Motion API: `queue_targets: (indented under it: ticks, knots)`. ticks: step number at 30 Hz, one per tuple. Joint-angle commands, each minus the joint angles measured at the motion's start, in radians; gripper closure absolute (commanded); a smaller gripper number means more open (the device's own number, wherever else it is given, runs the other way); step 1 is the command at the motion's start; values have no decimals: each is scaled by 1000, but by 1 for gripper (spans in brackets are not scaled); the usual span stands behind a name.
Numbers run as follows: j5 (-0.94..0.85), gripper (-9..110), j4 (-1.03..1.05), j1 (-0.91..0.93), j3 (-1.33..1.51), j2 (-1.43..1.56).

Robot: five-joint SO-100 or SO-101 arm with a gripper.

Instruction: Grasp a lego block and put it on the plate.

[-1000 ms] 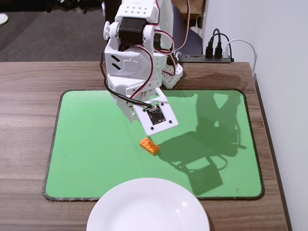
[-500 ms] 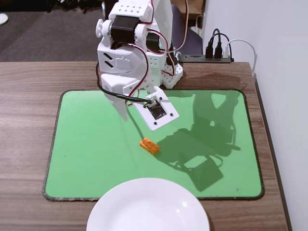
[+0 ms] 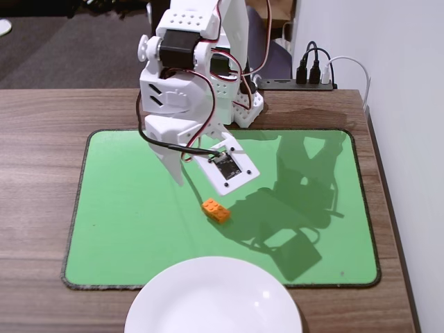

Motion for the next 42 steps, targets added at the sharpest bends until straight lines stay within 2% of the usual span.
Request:
queue_targets:
  ticks: [1,22,36,42]
  knots:
    - [-9,60,-35,-15,15,0]
    - [126,60,-275,-71,202,-75]
    - [186,61,-310,-117,206,-129]
    - [189,65,-310,-124,210,-143]
